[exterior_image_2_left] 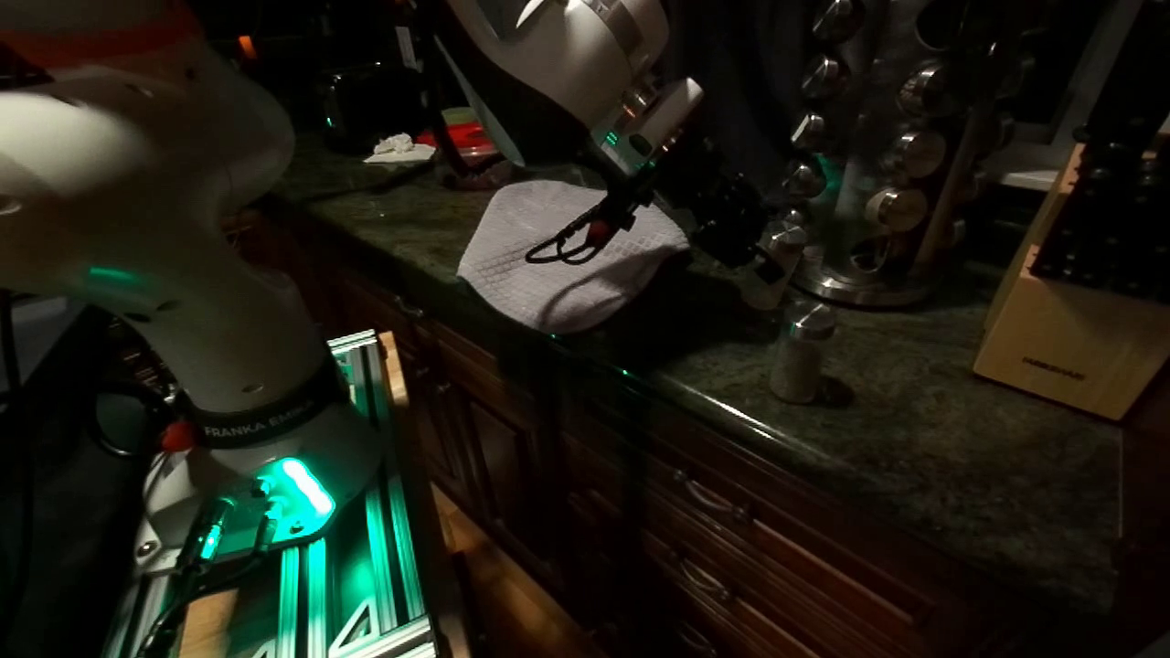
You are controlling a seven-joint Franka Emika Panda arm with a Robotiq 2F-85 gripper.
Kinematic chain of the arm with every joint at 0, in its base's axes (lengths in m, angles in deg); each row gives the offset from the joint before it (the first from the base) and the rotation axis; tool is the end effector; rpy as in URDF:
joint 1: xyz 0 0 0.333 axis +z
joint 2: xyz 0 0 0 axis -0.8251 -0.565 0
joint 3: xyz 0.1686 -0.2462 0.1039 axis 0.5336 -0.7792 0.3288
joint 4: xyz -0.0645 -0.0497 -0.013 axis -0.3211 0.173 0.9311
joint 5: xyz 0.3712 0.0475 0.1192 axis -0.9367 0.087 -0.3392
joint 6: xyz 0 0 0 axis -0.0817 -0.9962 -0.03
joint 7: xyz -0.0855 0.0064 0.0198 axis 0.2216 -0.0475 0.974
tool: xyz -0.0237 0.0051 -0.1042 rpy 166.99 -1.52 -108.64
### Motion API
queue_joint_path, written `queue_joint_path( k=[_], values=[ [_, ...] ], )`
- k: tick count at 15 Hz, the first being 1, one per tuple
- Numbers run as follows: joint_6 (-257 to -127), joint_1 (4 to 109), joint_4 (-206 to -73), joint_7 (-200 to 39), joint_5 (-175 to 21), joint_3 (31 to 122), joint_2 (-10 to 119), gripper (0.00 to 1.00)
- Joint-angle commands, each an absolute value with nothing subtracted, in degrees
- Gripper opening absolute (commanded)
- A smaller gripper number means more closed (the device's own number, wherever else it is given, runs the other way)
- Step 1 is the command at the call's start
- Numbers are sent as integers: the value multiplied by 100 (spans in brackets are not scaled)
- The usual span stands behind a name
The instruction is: Remove one glass jar from the silver holder on the right.
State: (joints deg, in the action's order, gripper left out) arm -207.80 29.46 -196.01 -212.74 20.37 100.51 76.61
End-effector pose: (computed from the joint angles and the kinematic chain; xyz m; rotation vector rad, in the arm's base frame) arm 0.4254 -0.0232 0.2838 2.3285 -1.1360 1.1571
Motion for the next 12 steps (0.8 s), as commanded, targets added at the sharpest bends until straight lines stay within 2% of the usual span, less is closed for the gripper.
queue_joint_path(
  k=[1,3,4,10,11,12],
  values=[
    [-20407,2989,-19437,-21866,2351,10144,7210,24],
    [-20286,2997,-19385,-22009,2413,10177,7074,24],
    [-20223,3901,-19362,-22021,2420,9294,7007,24],
    [-20022,4775,-19236,-22103,2436,8550,6859,25],
    [-20013,4857,-19223,-22091,2410,8480,6852,73],
    [-20030,4923,-19206,-22087,2401,8419,6860,73]
  ],
)
